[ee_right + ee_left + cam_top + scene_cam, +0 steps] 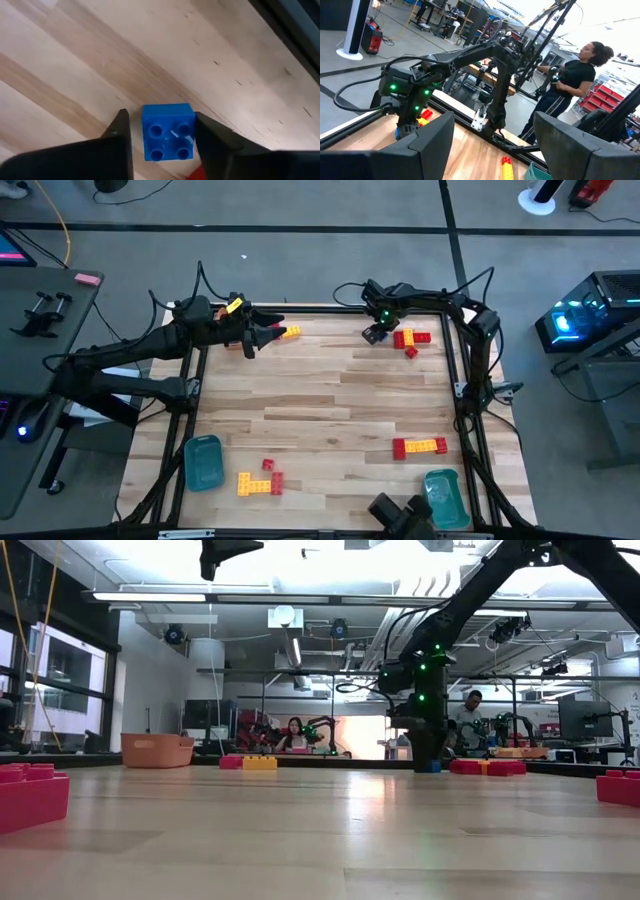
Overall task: Sort blocks
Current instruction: Put the blue game piece into the orange bin
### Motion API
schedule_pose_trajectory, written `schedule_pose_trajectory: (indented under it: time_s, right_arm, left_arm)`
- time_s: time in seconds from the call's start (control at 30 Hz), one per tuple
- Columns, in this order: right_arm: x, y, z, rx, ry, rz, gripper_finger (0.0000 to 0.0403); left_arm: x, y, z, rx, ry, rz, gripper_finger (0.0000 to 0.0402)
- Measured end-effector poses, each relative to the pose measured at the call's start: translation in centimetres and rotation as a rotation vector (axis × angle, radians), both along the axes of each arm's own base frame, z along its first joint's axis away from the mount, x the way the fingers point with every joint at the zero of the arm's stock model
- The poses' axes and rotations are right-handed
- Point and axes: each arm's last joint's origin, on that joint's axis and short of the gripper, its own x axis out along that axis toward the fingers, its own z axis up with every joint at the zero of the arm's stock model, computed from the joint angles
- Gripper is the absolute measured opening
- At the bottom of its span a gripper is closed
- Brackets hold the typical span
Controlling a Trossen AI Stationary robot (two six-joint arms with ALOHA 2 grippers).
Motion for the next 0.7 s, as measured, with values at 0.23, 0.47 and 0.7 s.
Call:
schedule_pose_trajectory:
  time_s: [0.23, 0.47, 0.7]
  right_arm:
    - [-0.1, 0.0, 0.2, -0.011, 0.015, 0.048, 0.0012]
    - [-0.5, 0.5, 2.8, -0.063, -0.013, 0.100, 0.0006]
    - [-0.9, 1.7, 9.3, -0.111, -0.324, 0.146, 0.0002]
  left_arm:
    - [0.0, 0.0, 0.0, 0.001, 0.000, 0.000, 0.0258]
    - [0.0, 0.0, 0.0, 0.034, 0.008, 0.000, 0.0258]
    - [0.5, 0.4, -0.5, 0.030, 0.029, 0.069, 0.0258]
